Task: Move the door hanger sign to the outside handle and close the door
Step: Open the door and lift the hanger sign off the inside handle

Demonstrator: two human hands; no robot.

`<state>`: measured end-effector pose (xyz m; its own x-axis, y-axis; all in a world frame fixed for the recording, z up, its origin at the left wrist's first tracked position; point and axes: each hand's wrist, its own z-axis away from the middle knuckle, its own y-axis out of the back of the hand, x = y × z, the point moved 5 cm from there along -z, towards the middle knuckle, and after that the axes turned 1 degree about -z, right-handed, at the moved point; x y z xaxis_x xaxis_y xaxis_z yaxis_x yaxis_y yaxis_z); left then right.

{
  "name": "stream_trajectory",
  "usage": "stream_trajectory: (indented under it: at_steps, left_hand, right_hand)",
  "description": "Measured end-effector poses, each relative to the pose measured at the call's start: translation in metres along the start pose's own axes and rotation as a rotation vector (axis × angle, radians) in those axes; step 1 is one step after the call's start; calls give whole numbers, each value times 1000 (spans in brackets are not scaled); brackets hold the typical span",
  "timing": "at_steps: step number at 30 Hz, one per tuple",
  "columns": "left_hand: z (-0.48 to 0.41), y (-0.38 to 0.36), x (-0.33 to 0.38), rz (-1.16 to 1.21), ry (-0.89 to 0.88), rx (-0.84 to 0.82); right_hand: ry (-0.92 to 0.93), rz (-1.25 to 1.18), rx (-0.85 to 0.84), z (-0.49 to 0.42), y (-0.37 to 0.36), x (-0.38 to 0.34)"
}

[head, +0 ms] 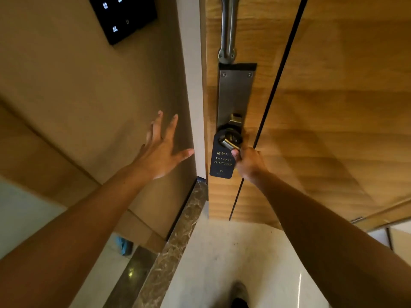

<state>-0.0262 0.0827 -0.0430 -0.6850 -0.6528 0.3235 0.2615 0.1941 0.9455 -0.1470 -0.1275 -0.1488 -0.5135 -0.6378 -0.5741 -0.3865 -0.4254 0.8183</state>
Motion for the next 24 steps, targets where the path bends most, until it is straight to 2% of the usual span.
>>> stream_trajectory:
  at_steps: [3, 6, 11, 18, 24]
  left_hand:
    - [23, -7, 0, 8, -40, -13]
    - [46, -14, -3, 21, -33, -36]
    - [80, -35, -1, 150, -25, -77]
    - [134, -65, 15, 183, -68, -116]
    - [192, -83, 26, 214, -31, -120]
  right_hand:
    - [8, 68, -16, 30, 8, -3]
    - [20, 222, -13, 61, 25, -13]
    - [31, 534, -108, 107, 46, -27]
    - [144, 576, -125, 180, 65, -27]
    - [198, 646, -120, 237, 80, -24]
